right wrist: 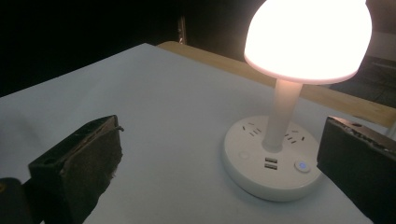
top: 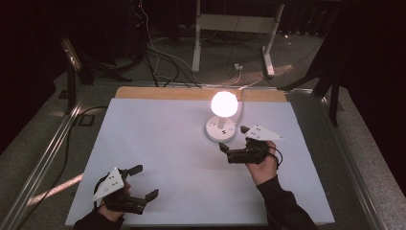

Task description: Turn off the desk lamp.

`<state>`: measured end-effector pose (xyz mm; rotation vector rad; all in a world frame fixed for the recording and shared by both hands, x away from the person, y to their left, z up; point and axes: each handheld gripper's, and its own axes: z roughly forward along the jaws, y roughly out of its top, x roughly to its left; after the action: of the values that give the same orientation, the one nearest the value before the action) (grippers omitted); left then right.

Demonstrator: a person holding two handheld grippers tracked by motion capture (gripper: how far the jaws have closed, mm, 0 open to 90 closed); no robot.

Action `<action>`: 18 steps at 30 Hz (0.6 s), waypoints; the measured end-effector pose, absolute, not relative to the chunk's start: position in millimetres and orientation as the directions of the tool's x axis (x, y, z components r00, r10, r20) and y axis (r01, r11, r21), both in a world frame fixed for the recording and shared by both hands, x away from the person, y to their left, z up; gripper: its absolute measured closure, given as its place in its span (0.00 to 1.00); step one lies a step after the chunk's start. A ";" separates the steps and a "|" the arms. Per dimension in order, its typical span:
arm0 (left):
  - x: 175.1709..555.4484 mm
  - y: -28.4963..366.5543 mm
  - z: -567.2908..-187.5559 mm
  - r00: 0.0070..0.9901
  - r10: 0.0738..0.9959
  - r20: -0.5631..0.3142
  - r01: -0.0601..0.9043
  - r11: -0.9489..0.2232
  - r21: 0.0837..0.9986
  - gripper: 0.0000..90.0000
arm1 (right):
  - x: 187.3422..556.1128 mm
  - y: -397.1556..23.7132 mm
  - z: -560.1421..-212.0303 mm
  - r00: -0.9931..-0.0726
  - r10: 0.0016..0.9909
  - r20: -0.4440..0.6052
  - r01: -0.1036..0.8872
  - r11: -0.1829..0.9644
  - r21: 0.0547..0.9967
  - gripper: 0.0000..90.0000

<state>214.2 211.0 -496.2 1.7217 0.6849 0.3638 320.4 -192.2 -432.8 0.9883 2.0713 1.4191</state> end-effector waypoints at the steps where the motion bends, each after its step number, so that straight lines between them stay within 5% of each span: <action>1: 214.4 211.0 -496.2 0.778 0.618 -0.114 0.251 -0.139 0.958 0.01 | 321.5 -191.3 -433.3 -0.648 0.760 0.039 0.312 0.218 0.925 0.00; 18: 215.2 211.8 -496.6 0.779 0.615 -0.124 0.257 -0.131 0.957 0.01 | 347.6 -172.7 -453.6 -0.674 0.737 0.054 0.340 0.245 0.908 0.00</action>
<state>215.2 211.8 -496.6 1.7155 0.6890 0.3541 347.6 -172.7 -453.6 0.9865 2.1394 1.4090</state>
